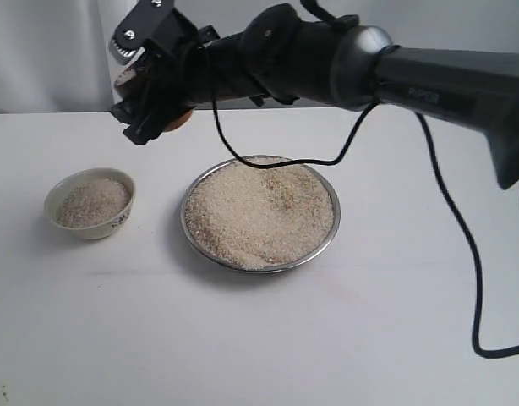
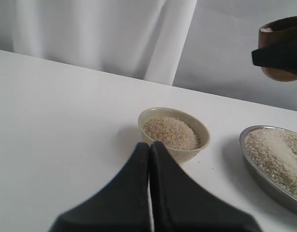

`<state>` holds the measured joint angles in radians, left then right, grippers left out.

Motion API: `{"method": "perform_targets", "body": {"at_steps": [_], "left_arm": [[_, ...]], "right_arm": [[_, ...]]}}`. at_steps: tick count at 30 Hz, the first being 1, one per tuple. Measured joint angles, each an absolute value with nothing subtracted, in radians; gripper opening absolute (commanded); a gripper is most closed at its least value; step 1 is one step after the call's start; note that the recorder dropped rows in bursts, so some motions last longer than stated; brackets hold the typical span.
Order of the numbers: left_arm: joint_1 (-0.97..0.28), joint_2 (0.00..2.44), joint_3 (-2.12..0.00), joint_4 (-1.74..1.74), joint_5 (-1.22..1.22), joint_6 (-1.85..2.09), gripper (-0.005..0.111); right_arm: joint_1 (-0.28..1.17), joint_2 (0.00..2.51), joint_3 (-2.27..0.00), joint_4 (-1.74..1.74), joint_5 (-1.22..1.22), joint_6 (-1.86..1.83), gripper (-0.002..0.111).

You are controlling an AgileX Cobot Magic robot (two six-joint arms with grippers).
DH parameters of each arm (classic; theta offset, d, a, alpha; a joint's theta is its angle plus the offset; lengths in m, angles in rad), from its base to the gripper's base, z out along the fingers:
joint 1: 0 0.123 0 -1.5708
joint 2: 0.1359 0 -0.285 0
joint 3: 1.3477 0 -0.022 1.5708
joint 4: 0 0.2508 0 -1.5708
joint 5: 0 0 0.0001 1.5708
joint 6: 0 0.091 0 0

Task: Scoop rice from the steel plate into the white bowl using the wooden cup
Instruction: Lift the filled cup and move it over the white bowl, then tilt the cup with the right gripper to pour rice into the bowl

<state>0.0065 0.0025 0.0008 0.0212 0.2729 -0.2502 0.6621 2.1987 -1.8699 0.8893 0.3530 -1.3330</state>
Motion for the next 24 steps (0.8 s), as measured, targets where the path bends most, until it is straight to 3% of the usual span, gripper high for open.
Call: {"method": "perform_targets", "body": {"at_steps": [9,24], "left_arm": [[0.006,0.003,0.001,0.021,0.273,-0.250,0.000],[0.006,0.003,0.001,0.021,0.273,-0.250,0.000]], "right_arm": [[0.781,2.409,-2.193,-0.060,0.502,-0.616,0.000],[0.911,2.604,-2.403,-0.636,0.597,-0.440,0.000]]}}
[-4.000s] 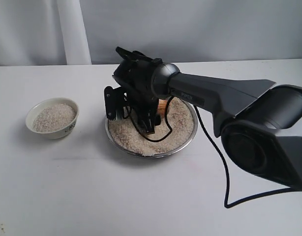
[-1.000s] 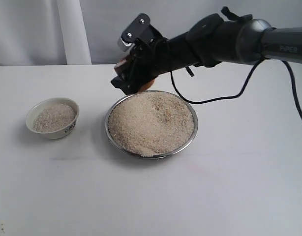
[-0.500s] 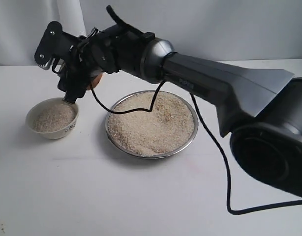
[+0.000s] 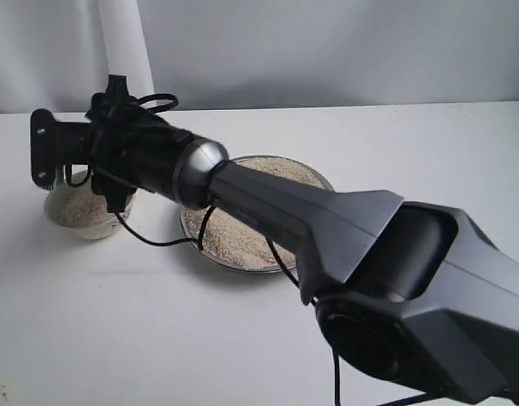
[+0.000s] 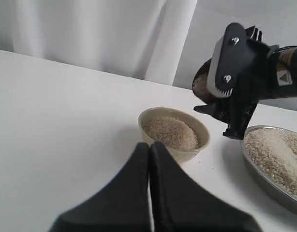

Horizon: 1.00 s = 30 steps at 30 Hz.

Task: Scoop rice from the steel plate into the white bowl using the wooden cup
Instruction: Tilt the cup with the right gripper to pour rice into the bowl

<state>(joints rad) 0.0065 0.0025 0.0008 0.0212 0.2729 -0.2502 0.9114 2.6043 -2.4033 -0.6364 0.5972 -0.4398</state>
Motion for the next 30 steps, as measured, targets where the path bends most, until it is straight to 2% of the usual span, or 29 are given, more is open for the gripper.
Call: {"method": "perform_targets", "body": {"at_steps": [13,30], "left_arm": [[0.006,0.003,0.001,0.021,0.273,-0.250,0.000],[0.006,0.003,0.001,0.021,0.273,-0.250,0.000]], "right_arm": [[0.946,2.654,-2.405,-0.944,0.611,-0.424,0.000],[0.946,2.692,-2.412,-1.068,0.580,-0.561,0.000]]}}
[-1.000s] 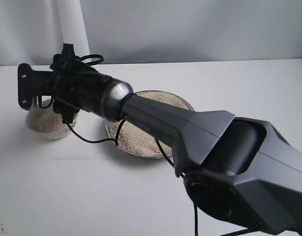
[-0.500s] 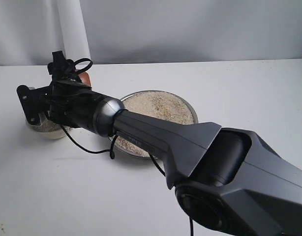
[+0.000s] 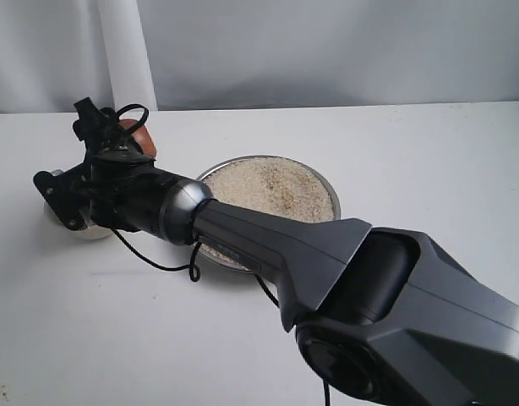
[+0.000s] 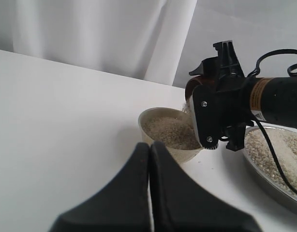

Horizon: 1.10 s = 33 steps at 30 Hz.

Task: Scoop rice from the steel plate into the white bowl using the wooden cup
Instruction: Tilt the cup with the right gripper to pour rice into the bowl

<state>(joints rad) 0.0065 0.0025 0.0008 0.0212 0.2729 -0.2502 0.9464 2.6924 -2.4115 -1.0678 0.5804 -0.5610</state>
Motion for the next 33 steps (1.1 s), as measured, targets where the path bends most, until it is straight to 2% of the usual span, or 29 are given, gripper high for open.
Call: {"method": "perform_targets", "body": {"at_steps": [33], "left_arm": [[0.006,0.003,0.001,0.021,0.273,-0.250,0.000]], "right_arm": [[0.971,2.692,-2.414,-1.235,0.510,-0.774,0.000]]}}
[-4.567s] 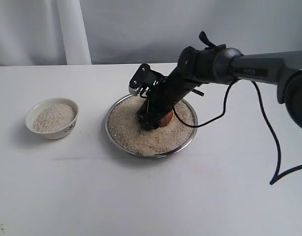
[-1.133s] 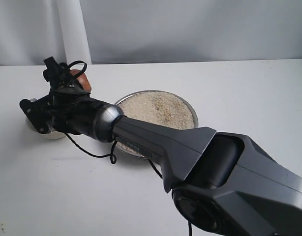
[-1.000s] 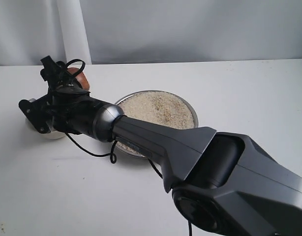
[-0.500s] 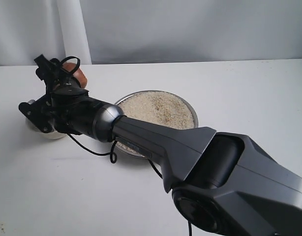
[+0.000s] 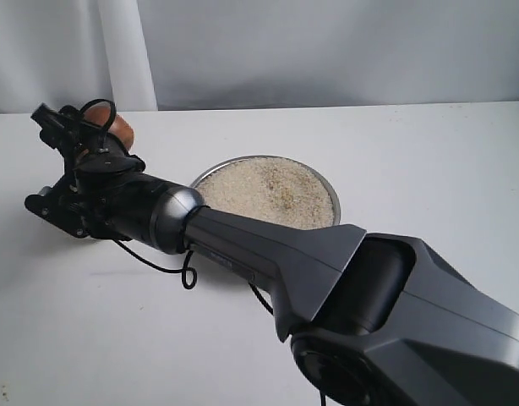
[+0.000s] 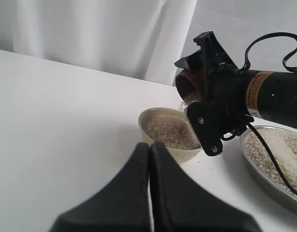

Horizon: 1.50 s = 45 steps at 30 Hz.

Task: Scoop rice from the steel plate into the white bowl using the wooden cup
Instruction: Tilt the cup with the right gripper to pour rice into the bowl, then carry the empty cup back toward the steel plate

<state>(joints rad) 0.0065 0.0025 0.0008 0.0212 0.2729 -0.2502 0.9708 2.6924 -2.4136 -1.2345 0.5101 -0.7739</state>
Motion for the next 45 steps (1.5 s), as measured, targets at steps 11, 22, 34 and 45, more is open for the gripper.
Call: {"method": "perform_targets", "body": {"at_steps": [11,22,34,45], "left_arm": [[0.006,0.003,0.001,0.021,0.273,-0.250,0.000],[0.006,0.003,0.001,0.021,0.273,-0.250,0.000],[0.006,0.003,0.001,0.021,0.273,-0.250,0.000],[0.006,0.003,0.001,0.021,0.273,-0.250,0.000]], "right_arm": [[0.977,2.682,-2.414,-1.250,0.498,-0.782,0.000],[0.953,2.530,-2.414,-0.728,0.582,-0.782,0.000],[0.820,2.344,-2.414,-0.257,1.053,-0.677,0.000],[0.708,2.239,-2.322,-0.098,1.196,-0.672,0.000]]}}
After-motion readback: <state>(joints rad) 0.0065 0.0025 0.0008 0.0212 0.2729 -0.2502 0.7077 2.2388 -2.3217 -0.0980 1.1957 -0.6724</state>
